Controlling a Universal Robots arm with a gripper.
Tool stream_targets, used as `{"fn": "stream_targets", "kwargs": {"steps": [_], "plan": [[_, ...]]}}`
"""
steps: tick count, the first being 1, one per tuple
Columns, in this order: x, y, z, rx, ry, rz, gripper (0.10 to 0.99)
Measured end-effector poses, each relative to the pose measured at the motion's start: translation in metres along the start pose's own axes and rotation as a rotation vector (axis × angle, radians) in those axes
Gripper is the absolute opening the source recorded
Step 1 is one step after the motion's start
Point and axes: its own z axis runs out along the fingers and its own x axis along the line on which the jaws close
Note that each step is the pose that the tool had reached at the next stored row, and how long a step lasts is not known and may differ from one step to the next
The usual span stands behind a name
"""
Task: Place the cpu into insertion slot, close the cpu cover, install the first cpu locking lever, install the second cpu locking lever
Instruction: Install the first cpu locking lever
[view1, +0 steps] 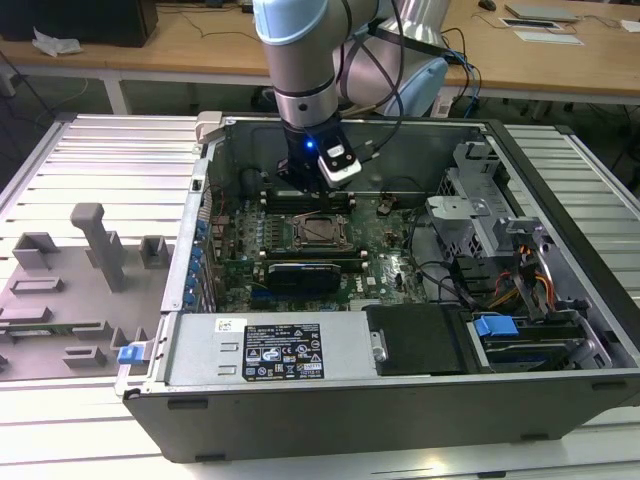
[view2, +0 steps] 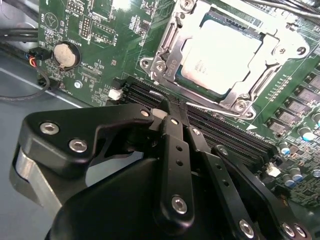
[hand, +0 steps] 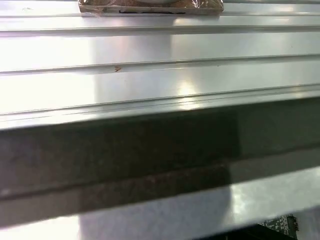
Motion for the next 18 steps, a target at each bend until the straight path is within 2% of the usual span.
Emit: {"fn": "stream_targets", "kwargs": {"steps": [18], "plan": [[0.002, 0.0047, 0.0064, 0.024, -0.0128, 0.101, 0.106]]}}
